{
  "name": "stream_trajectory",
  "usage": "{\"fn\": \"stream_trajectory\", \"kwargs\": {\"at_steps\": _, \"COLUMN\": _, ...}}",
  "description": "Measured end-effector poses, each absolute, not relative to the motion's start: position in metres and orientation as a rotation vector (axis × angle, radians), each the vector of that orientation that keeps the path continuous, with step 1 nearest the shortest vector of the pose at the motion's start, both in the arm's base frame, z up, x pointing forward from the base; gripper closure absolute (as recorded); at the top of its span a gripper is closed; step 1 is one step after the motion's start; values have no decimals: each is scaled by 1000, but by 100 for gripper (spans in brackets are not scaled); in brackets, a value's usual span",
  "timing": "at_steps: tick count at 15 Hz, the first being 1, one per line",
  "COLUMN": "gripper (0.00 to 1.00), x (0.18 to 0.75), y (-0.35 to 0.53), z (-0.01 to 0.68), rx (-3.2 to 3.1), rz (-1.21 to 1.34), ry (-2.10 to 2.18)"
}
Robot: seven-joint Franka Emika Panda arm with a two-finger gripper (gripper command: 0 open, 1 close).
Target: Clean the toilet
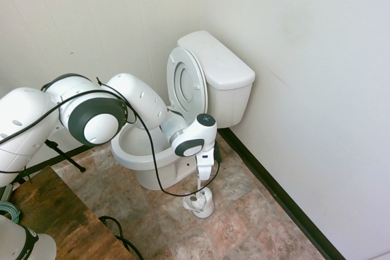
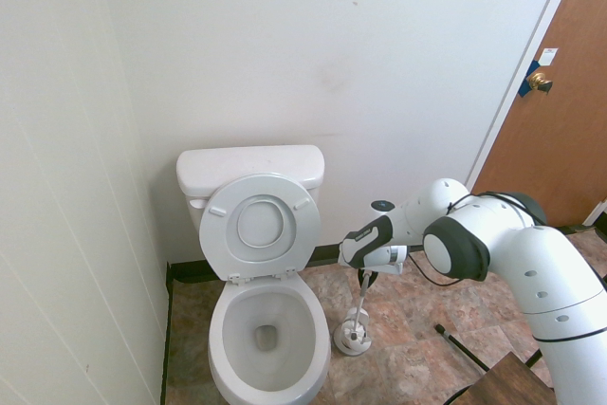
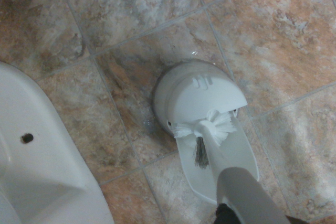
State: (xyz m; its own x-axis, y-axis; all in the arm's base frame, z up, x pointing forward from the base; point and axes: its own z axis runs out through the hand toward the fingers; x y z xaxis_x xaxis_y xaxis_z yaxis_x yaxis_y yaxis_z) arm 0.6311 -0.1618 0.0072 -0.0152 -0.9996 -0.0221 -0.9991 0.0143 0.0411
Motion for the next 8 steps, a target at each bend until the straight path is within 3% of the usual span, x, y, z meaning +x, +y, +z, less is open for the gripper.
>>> {"fn": "stream_trajectory", "kwargs": {"at_steps": 8, "gripper": 100, "x": 653, "y": -193, "z": -10, "rx": 2093, "rz": -116, "ry": -2321}}
